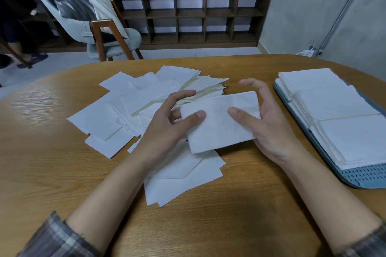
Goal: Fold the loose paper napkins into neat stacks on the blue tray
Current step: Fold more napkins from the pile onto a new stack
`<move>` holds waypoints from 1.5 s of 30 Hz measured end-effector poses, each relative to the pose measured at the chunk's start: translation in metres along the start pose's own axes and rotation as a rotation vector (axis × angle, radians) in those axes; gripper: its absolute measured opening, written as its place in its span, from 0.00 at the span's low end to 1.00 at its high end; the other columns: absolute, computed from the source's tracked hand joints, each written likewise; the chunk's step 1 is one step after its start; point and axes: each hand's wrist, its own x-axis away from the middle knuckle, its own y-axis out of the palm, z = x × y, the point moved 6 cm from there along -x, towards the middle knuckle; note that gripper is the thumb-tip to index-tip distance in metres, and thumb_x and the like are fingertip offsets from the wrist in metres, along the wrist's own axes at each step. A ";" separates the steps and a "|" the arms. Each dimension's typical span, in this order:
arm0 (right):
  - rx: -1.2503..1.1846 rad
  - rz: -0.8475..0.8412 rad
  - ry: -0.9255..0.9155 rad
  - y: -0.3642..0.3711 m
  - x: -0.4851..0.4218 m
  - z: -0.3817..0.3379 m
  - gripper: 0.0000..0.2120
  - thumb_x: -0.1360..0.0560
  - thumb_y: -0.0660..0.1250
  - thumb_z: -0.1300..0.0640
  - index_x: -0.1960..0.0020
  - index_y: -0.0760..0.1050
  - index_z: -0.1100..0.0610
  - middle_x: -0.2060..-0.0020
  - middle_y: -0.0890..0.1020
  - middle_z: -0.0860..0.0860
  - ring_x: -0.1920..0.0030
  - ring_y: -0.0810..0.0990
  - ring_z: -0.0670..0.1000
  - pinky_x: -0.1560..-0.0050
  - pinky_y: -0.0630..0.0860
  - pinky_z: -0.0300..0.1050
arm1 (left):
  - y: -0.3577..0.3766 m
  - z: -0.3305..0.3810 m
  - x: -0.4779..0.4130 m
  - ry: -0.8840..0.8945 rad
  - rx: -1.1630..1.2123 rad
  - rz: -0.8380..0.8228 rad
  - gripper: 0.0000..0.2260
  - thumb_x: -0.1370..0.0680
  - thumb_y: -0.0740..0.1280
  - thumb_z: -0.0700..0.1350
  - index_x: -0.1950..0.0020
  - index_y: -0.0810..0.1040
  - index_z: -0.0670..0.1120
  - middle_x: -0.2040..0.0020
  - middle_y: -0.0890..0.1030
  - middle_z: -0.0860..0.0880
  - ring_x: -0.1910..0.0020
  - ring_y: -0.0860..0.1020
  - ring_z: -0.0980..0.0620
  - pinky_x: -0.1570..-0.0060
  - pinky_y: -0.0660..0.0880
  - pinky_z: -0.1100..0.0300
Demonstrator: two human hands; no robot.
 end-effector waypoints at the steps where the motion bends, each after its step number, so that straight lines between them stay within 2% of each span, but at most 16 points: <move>1: 0.088 0.027 -0.014 -0.001 0.000 0.000 0.24 0.23 0.74 0.63 0.33 0.70 0.45 0.48 0.87 0.48 0.47 0.86 0.51 0.53 0.83 0.44 | 0.002 0.000 0.000 -0.012 0.007 -0.032 0.20 0.21 0.74 0.48 0.31 0.77 0.62 0.49 0.87 0.48 0.46 0.86 0.47 0.44 0.83 0.51; 4: 0.359 0.095 -0.058 -0.004 0.000 0.003 0.21 0.22 0.75 0.60 0.36 0.71 0.44 0.47 0.85 0.48 0.48 0.85 0.51 0.57 0.79 0.40 | 0.006 0.001 0.003 0.033 -0.096 -0.052 0.22 0.20 0.75 0.45 0.30 0.75 0.63 0.46 0.86 0.50 0.48 0.86 0.52 0.54 0.82 0.60; 8: 0.165 -0.034 -0.030 0.000 -0.001 0.002 0.17 0.23 0.74 0.62 0.36 0.78 0.50 0.46 0.86 0.47 0.46 0.85 0.48 0.51 0.79 0.39 | 0.000 0.006 0.001 0.189 -0.296 0.024 0.21 0.20 0.74 0.40 0.31 0.75 0.57 0.45 0.82 0.55 0.55 0.80 0.60 0.61 0.76 0.69; 11: 0.358 -0.088 -0.070 0.001 -0.002 0.006 0.09 0.21 0.73 0.64 0.45 0.87 0.53 0.46 0.88 0.42 0.41 0.83 0.41 0.40 0.74 0.33 | -0.003 0.008 -0.001 0.211 -0.336 0.008 0.24 0.20 0.74 0.41 0.29 0.72 0.60 0.45 0.81 0.57 0.53 0.80 0.59 0.58 0.77 0.67; 14: 0.414 0.012 -0.055 -0.008 -0.005 0.011 0.12 0.21 0.72 0.67 0.45 0.87 0.51 0.46 0.88 0.39 0.39 0.82 0.38 0.38 0.71 0.29 | -0.005 0.006 -0.001 0.279 -0.604 -0.017 0.30 0.22 0.76 0.46 0.27 0.67 0.64 0.41 0.76 0.59 0.47 0.79 0.56 0.53 0.78 0.63; 17: 0.441 0.113 -0.077 -0.019 -0.007 0.012 0.13 0.20 0.71 0.66 0.45 0.87 0.50 0.46 0.87 0.36 0.39 0.81 0.35 0.39 0.69 0.25 | -0.009 0.005 0.002 0.354 -0.812 -0.091 0.25 0.26 0.78 0.52 0.35 0.70 0.64 0.39 0.73 0.61 0.44 0.76 0.56 0.52 0.72 0.63; 19: 0.450 0.127 -0.089 -0.021 -0.007 0.013 0.13 0.20 0.71 0.66 0.45 0.87 0.50 0.46 0.87 0.36 0.38 0.80 0.34 0.40 0.68 0.23 | -0.011 0.000 0.005 0.243 -0.859 -0.204 0.19 0.29 0.80 0.59 0.44 0.75 0.63 0.43 0.77 0.61 0.47 0.76 0.57 0.54 0.71 0.63; 21: 0.453 0.127 -0.095 -0.020 -0.006 0.014 0.13 0.20 0.71 0.66 0.44 0.87 0.51 0.46 0.87 0.37 0.39 0.80 0.34 0.41 0.68 0.23 | -0.007 -0.008 0.012 0.139 -0.918 -0.314 0.20 0.33 0.81 0.64 0.48 0.77 0.61 0.48 0.78 0.60 0.50 0.75 0.59 0.55 0.71 0.65; 23: 0.456 0.138 -0.093 -0.019 -0.004 0.015 0.13 0.20 0.71 0.66 0.45 0.87 0.51 0.47 0.87 0.37 0.39 0.80 0.34 0.41 0.68 0.23 | -0.001 -0.012 0.014 0.186 -0.954 -0.321 0.18 0.32 0.81 0.63 0.50 0.76 0.60 0.51 0.78 0.60 0.51 0.75 0.60 0.57 0.68 0.66; 28: 0.433 0.150 -0.105 -0.020 -0.001 0.013 0.13 0.20 0.71 0.66 0.44 0.87 0.51 0.46 0.87 0.38 0.37 0.81 0.37 0.38 0.69 0.25 | -0.004 -0.001 0.013 0.250 -0.736 -0.220 0.05 0.25 0.78 0.44 0.56 0.83 0.50 0.60 0.82 0.57 0.58 0.78 0.59 0.58 0.70 0.71; 32: 0.394 0.115 -0.135 -0.015 0.002 0.008 0.12 0.20 0.70 0.66 0.42 0.86 0.53 0.42 0.87 0.41 0.35 0.80 0.39 0.36 0.70 0.28 | -0.011 0.004 0.012 0.146 -0.364 -0.196 0.03 0.23 0.78 0.43 0.56 0.86 0.47 0.65 0.82 0.52 0.64 0.77 0.55 0.58 0.73 0.66; 35: 0.366 0.014 -0.136 -0.005 0.002 0.009 0.13 0.22 0.71 0.62 0.40 0.85 0.54 0.40 0.86 0.44 0.33 0.80 0.42 0.35 0.70 0.30 | -0.011 0.002 0.009 0.104 -0.271 -0.193 0.04 0.22 0.77 0.44 0.54 0.87 0.45 0.73 0.71 0.56 0.71 0.67 0.56 0.63 0.68 0.68; 37: 0.339 -0.087 -0.130 0.005 0.003 0.012 0.18 0.26 0.68 0.64 0.38 0.84 0.55 0.38 0.86 0.46 0.31 0.79 0.45 0.30 0.71 0.37 | -0.009 0.002 0.009 0.091 -0.255 -0.195 0.04 0.22 0.77 0.47 0.55 0.88 0.48 0.72 0.70 0.51 0.69 0.65 0.52 0.63 0.66 0.67; 40: 0.283 -0.201 -0.091 0.019 0.006 0.017 0.23 0.30 0.65 0.69 0.37 0.84 0.57 0.38 0.86 0.51 0.31 0.80 0.51 0.29 0.74 0.44 | -0.007 0.001 0.009 0.074 -0.266 -0.185 0.03 0.22 0.77 0.49 0.54 0.90 0.52 0.64 0.82 0.41 0.64 0.72 0.47 0.59 0.69 0.61; 43: 0.254 -0.202 -0.058 0.023 0.005 0.021 0.18 0.27 0.69 0.69 0.41 0.85 0.56 0.43 0.86 0.56 0.39 0.83 0.59 0.37 0.78 0.48 | -0.007 -0.001 0.008 0.065 -0.283 -0.183 0.04 0.21 0.76 0.50 0.53 0.90 0.54 0.57 0.86 0.39 0.61 0.76 0.42 0.55 0.70 0.56; 45: 0.320 -0.154 -0.059 0.020 0.004 0.024 0.14 0.24 0.72 0.69 0.44 0.87 0.53 0.46 0.87 0.55 0.42 0.83 0.60 0.37 0.78 0.54 | -0.007 -0.001 0.008 0.058 -0.285 -0.173 0.04 0.21 0.75 0.50 0.53 0.90 0.54 0.56 0.87 0.41 0.58 0.80 0.40 0.53 0.71 0.54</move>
